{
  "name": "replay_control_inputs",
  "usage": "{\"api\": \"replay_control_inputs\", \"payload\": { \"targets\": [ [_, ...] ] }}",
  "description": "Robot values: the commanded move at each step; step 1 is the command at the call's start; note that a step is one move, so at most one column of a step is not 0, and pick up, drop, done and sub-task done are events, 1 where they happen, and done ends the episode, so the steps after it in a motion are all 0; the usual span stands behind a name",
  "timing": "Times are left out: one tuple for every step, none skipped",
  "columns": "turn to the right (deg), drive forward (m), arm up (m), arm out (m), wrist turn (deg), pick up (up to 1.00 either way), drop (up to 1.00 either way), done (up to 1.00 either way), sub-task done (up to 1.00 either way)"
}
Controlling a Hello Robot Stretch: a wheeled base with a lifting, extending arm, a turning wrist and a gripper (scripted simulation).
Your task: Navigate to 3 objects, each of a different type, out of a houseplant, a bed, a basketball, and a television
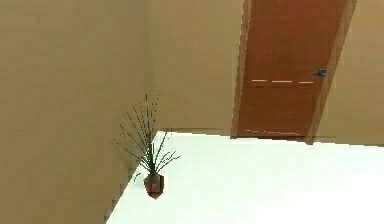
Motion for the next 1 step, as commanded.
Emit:
{"api": "replay_control_inputs", "payload": {
  "targets": [
    [30.0, 0.00, 0.00, 0.00, 0.0, 0.00, 0.00, 0.00, 0.00]
  ]
}}
